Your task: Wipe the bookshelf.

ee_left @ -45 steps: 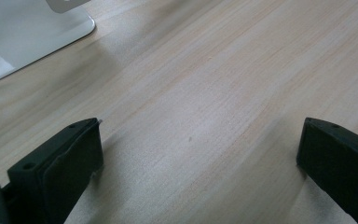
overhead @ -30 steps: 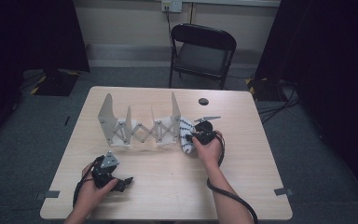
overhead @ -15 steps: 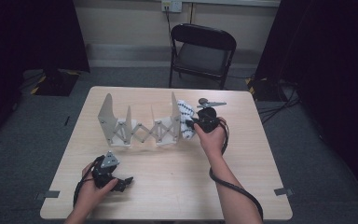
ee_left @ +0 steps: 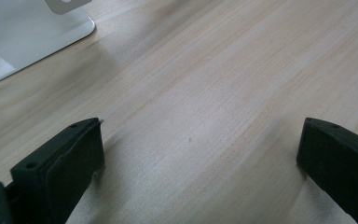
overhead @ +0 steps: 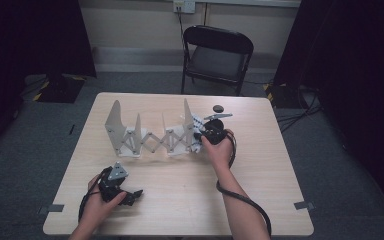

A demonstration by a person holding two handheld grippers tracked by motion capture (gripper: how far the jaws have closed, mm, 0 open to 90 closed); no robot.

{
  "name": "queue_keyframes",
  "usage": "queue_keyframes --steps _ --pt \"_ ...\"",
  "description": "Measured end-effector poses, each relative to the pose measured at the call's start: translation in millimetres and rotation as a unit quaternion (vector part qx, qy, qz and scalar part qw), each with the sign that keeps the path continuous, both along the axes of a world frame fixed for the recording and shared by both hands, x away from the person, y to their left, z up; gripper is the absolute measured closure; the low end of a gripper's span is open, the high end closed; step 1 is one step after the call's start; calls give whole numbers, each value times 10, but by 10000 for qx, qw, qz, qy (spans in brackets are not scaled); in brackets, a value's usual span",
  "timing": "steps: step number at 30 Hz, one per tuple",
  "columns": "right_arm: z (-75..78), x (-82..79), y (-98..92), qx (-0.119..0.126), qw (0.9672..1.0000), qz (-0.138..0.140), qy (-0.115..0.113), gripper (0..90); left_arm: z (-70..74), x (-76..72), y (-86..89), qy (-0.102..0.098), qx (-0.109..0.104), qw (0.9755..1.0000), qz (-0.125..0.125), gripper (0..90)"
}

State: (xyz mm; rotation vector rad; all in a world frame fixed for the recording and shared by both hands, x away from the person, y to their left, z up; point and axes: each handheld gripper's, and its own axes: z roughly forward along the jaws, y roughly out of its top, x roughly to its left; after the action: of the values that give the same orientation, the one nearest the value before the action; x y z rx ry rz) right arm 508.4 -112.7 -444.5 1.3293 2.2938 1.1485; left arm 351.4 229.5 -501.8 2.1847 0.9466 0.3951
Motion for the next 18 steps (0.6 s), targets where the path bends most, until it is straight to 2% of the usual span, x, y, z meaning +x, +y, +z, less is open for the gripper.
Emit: queue_keyframes --steps 10,18 --pt "-362 -38 -35 12 9996 32 283 746 0 0 0 1 0 10000 -1 1" --pt "-422 -97 -100 73 9994 102 324 736 1 0 1 -10 12 10000 -7 1"
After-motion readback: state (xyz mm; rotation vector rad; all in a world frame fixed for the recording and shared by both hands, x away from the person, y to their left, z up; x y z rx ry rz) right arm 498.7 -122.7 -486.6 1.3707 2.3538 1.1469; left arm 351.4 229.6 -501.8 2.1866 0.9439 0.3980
